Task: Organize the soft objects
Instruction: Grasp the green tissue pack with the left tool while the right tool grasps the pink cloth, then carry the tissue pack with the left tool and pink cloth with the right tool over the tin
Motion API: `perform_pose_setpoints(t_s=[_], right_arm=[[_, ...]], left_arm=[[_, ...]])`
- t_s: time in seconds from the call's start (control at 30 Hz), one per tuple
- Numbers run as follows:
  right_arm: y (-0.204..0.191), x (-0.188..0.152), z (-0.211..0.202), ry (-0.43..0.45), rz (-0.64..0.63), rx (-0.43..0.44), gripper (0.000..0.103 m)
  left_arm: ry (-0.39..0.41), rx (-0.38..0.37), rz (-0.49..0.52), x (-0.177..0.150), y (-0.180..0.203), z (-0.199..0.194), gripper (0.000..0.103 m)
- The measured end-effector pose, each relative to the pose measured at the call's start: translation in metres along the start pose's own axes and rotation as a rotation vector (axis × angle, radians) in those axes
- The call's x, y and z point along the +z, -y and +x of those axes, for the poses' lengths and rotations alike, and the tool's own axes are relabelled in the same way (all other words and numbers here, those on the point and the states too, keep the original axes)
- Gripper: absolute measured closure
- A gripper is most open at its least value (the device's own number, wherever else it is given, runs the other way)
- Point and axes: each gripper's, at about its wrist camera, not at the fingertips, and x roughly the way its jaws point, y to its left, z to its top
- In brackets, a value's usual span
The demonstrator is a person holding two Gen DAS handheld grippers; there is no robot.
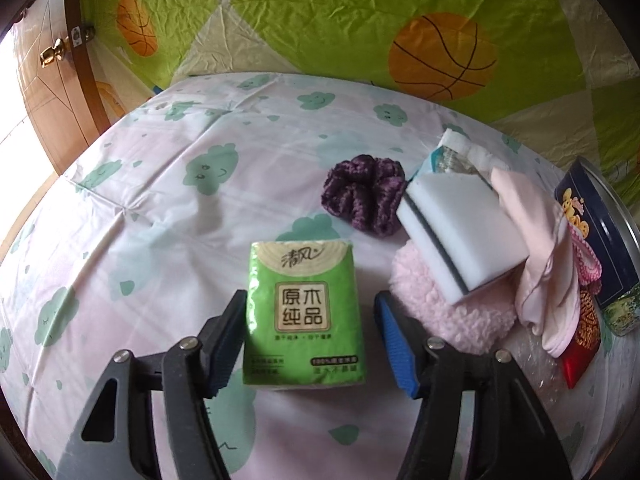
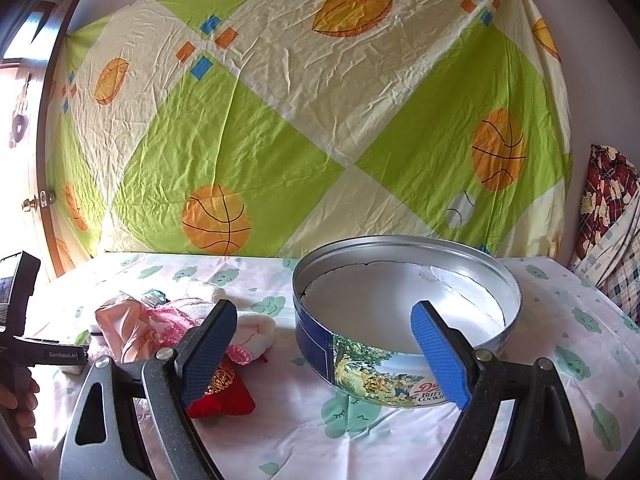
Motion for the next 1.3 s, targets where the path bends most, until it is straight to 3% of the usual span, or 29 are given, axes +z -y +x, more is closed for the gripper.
perform_pose_setpoints(t_s=[0.1,0.17,0.37,0.47,0.5,0.53,0.57,0.63,0.83,1.0,1.17,1.2,1.3], right_arm=[[-0.002,0.0,0.0,-0.003,-0.009,0.008,0.012],[-0.003,-0.001,0.0,-0.002,-0.013,0.012,0.012],[-0.005,0.0,-0.001,-0.003,-0.024,0.044,0.013],[-0.006,0.0,0.002,-0.025,-0.019,0.076,0.026],[-0.006,-0.001,0.004,-0.045,-0.009,0.091,0.035],[-0.007,-0.001,0.008,-0.071,0.01,0.123,0.043],[-0.008,-0.002,0.013,-0.107,0.039,0.183,0.044],[-0.018,-0.004,0.024,-0.188,0.082,0.325,0.044],[-0.081,0.0,0.047,-0.275,0.07,0.561,0.044],[-0.13,-0.002,0.072,-0.355,0.018,0.613,0.043],[-0.141,-0.018,0.099,-0.441,0.016,0.562,0.043],[-0.136,-0.018,0.101,-0.454,0.028,0.57,0.046],[-0.126,-0.018,0.102,-0.46,0.061,0.621,0.079]], left_arm=[[0.014,-0.002,0.024,-0.004,-0.002,-0.002,0.04],[0.023,-0.002,0.027,-0.005,-0.006,-0.004,0.054],[0.048,-0.039,-0.022,-0.004,-0.017,-0.008,0.055],[0.131,-0.042,-0.048,-0.007,-0.021,-0.026,0.055],[0.158,-0.044,-0.048,-0.008,-0.022,-0.033,0.055],[0.185,-0.05,-0.05,-0.008,-0.023,-0.04,0.055],[0.212,-0.065,-0.052,-0.008,-0.024,-0.048,0.055],[0.265,-0.089,-0.056,-0.009,-0.026,-0.063,0.055],[0.357,-0.043,-0.023,-0.013,-0.026,-0.092,0.055],[0.359,-0.023,-0.007,-0.016,-0.032,-0.097,0.055],[0.346,-0.016,-0.01,-0.018,-0.038,-0.094,0.055],[0.341,-0.016,-0.012,-0.018,-0.039,-0.092,0.055],[0.331,-0.029,-0.02,-0.019,-0.039,-0.089,0.055]])
